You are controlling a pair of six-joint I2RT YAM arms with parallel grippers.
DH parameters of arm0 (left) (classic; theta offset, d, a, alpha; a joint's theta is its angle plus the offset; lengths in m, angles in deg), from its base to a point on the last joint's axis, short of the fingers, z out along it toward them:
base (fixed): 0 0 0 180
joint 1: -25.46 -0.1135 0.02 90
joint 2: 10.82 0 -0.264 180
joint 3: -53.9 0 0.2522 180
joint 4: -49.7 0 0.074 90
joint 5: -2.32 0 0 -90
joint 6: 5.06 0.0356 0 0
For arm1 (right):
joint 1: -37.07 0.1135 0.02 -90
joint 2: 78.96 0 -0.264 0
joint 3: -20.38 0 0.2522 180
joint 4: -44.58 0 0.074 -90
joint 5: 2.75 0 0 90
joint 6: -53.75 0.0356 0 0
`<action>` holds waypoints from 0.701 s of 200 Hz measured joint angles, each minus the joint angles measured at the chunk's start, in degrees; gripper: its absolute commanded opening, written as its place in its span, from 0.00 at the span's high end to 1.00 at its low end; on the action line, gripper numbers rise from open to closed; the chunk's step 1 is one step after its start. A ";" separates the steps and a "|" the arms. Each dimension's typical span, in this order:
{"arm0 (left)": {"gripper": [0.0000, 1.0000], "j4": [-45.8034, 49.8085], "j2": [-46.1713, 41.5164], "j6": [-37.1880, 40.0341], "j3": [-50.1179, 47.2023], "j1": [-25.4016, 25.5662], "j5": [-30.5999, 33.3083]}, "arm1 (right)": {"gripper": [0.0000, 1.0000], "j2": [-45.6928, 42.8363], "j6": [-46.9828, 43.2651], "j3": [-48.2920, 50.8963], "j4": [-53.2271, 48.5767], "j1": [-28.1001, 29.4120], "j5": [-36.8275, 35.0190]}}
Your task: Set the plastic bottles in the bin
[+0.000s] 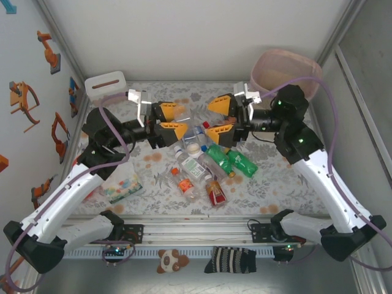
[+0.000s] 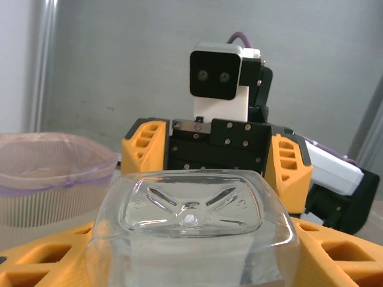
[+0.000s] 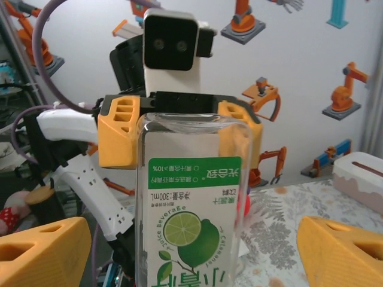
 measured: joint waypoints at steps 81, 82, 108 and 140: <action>0.52 -1.79 0.33 0.00 0.07 0.31 -1.95 | 0.14 5.35 -2.62 -1.36 -2.05 7.23 -0.66; 0.52 -1.79 0.33 0.00 0.07 0.31 -1.95 | 0.14 5.40 -2.67 -1.36 -2.10 7.30 -0.66; 0.51 -1.81 0.33 0.00 0.09 0.31 -1.95 | 0.20 6.34 -3.04 -1.40 -3.28 8.87 -0.46; 0.51 -1.81 0.33 0.02 0.13 0.33 -2.69 | 0.28 6.88 -3.26 -1.55 -4.22 9.66 -0.50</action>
